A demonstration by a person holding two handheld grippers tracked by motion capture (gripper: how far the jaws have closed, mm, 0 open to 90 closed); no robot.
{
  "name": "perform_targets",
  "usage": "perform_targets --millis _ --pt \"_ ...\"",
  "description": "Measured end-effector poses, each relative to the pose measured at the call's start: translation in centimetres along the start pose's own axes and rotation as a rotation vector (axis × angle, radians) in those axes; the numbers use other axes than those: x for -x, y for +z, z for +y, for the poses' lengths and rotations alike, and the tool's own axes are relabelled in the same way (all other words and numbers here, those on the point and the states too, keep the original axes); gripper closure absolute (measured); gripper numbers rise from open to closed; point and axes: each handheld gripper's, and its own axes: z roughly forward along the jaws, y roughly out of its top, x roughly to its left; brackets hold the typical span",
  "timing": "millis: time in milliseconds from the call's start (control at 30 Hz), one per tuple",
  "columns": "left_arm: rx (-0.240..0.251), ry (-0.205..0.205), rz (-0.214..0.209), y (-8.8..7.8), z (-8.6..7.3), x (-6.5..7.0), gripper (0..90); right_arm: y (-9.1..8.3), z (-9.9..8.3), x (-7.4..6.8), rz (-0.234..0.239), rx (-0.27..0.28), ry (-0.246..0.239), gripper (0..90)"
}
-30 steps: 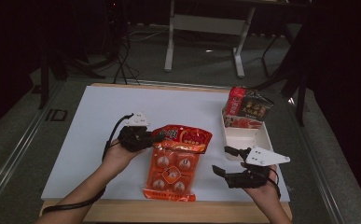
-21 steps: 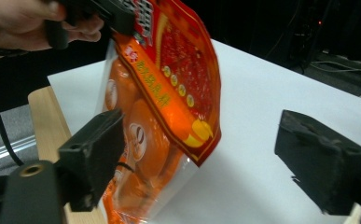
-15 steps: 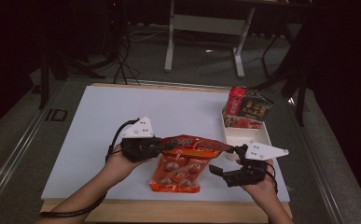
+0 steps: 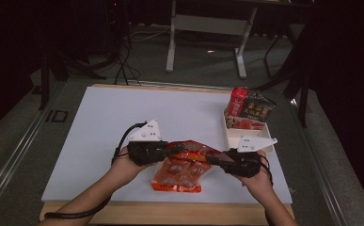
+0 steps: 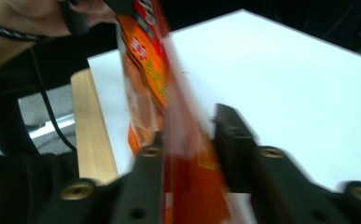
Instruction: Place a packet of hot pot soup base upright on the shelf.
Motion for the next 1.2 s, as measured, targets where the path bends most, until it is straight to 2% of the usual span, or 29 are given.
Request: perform_targets --millis 33,67,200,267,300,500,567,700,733,867,900,1000,1200 --pt "-0.002 0.005 0.002 0.1 0.0 0.1 89.5 0.2 -0.1 0.1 0.014 -0.01 0.007 78.7" --pt "-0.006 0.006 0.008 0.1 0.0 0.1 89.5 0.6 -0.2 0.0 0.016 -0.029 0.002 83.2" --pt "0.002 -0.009 0.0 0.0 -0.1 0.0 89.5 0.6 -0.2 -0.3 0.018 -0.037 -0.016 89.5" --pt "0.017 -0.013 -0.004 -0.4 0.0 -0.1 89.4 0.5 0.2 -0.8 0.0 -0.041 -0.043 89.9" --pt "0.027 -0.019 -0.011 -0.6 0.1 -0.1 89.3 0.1 0.6 -1.2 -0.001 -0.021 -0.049 89.9" --pt "0.07 -0.002 -0.01 -1.9 0.7 0.4 88.9 -0.7 1.9 -1.9 -0.005 0.029 -0.054 90.0" --pt "0.077 -0.008 -0.02 -2.1 0.7 0.4 88.4 -1.0 2.4 -2.0 -0.003 0.03 -0.052 90.0" --pt "0.094 -0.009 -0.024 -2.4 0.4 0.3 86.2 -1.3 3.2 -2.4 -0.009 0.018 -0.089 90.0" --pt "0.104 -0.015 -0.024 -2.5 0.3 0.2 84.1 -1.4 3.6 -2.6 -0.019 0.014 -0.108 90.0" --pt "0.131 -0.045 -0.031 -2.6 -0.1 -0.1 80.2 -1.5 3.9 -2.7 -0.019 0.014 -0.122 90.0" --pt "0.129 -0.049 -0.034 -2.6 -0.2 -0.2 71.9 -1.6 4.4 -2.9 -0.027 0.013 -0.146 90.0" --pt "0.135 -0.072 -0.037 -2.8 -0.4 -0.7 59.6 -1.7 5.1 -3.1 -0.04 0.006 -0.18 90.0" --pt "0.174 -0.13 -0.009 -3.0 -1.5 -1.2 28.4 -2.4 6.0 -2.6 -0.053 0.025 -0.177 90.0"
